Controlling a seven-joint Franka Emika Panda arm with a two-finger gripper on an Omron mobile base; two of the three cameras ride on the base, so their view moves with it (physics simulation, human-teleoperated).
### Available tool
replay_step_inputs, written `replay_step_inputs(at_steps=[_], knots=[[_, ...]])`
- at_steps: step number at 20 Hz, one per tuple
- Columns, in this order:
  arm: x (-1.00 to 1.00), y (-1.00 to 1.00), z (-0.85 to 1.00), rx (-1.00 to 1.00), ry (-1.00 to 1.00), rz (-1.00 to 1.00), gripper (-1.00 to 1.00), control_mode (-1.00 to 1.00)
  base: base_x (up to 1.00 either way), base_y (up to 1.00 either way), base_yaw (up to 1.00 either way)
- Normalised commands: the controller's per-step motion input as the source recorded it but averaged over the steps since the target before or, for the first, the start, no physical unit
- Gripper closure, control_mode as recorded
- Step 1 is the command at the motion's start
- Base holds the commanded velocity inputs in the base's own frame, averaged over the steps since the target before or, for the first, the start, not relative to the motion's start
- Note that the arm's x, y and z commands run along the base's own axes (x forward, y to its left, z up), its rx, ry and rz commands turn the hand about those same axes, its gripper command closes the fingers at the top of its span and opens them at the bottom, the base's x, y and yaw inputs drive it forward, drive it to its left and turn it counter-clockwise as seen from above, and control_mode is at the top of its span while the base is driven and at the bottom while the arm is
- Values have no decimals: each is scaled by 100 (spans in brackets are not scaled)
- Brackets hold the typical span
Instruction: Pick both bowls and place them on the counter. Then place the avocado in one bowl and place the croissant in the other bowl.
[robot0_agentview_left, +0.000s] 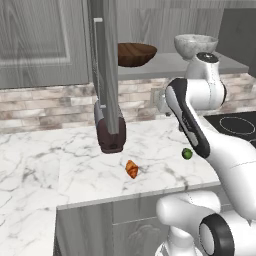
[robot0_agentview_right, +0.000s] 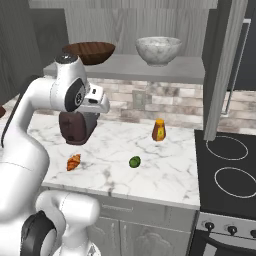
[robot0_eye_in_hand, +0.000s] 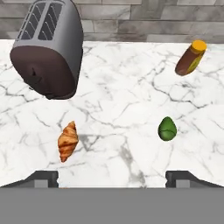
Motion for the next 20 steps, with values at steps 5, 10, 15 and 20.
replay_step_inputs(at_steps=[5,10,15,20], knots=[[-19,-55,14,-1,-24,-5,-100,-100,0,0,0],[-26,-57,44,-13,-38,-1,-100,-100,0,0,0],[-38,-44,64,-23,-49,0,-100,-100,0,0,0],[-29,-30,79,-27,-46,4,-100,-100,0,0,0]])
